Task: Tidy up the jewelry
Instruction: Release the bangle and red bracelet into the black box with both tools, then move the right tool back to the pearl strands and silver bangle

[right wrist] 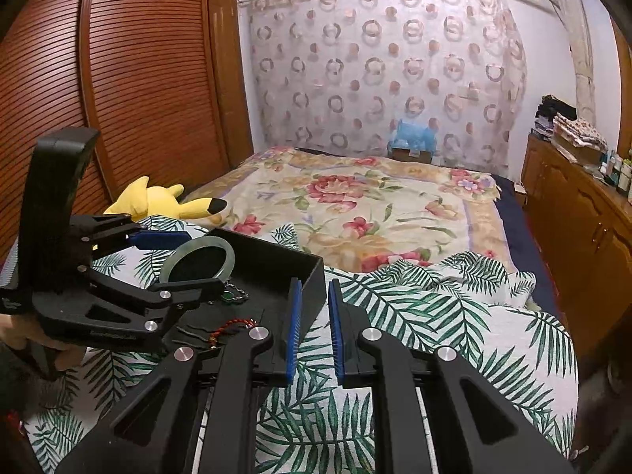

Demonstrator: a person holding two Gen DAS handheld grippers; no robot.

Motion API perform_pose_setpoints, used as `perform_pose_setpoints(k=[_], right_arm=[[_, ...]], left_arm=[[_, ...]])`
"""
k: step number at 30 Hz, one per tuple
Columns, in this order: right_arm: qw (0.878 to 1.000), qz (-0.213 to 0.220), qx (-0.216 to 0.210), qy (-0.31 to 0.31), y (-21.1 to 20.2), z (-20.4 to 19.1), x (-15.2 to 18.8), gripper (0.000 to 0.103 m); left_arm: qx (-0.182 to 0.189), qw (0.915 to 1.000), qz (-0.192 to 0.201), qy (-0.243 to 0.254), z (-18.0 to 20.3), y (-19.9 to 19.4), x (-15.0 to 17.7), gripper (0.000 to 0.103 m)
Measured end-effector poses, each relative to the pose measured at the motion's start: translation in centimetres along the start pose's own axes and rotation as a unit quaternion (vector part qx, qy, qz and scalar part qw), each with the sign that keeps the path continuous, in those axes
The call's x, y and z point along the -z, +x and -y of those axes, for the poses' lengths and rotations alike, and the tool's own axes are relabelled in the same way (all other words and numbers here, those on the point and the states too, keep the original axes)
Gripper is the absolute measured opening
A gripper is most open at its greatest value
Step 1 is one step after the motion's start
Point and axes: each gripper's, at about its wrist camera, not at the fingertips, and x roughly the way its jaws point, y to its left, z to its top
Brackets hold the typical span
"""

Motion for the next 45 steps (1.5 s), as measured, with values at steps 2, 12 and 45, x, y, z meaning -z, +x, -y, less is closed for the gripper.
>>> perform_pose_setpoints(k=[2,12,45], right_arm=[[1.0,0.0,-0.001,0.0,0.0,-0.1,0.1,0.015],[1.0,0.001,0.0,-0.001,0.0,-0.4,0.1,0.015],[0.996,-0.075,-0.028,-0.049,-4.2,-7.5,6.8,0.015]], left_arm=[[0.0,1.0,0.0,0.0,0.1,0.1,0.0,0.069],[0.004,1.0,0.0,-0.006,0.2,0.3,-0.1,0.071],[0.041,0.9974,-0.003,-0.059,-0.2,-9.3,13.3,0.076]])
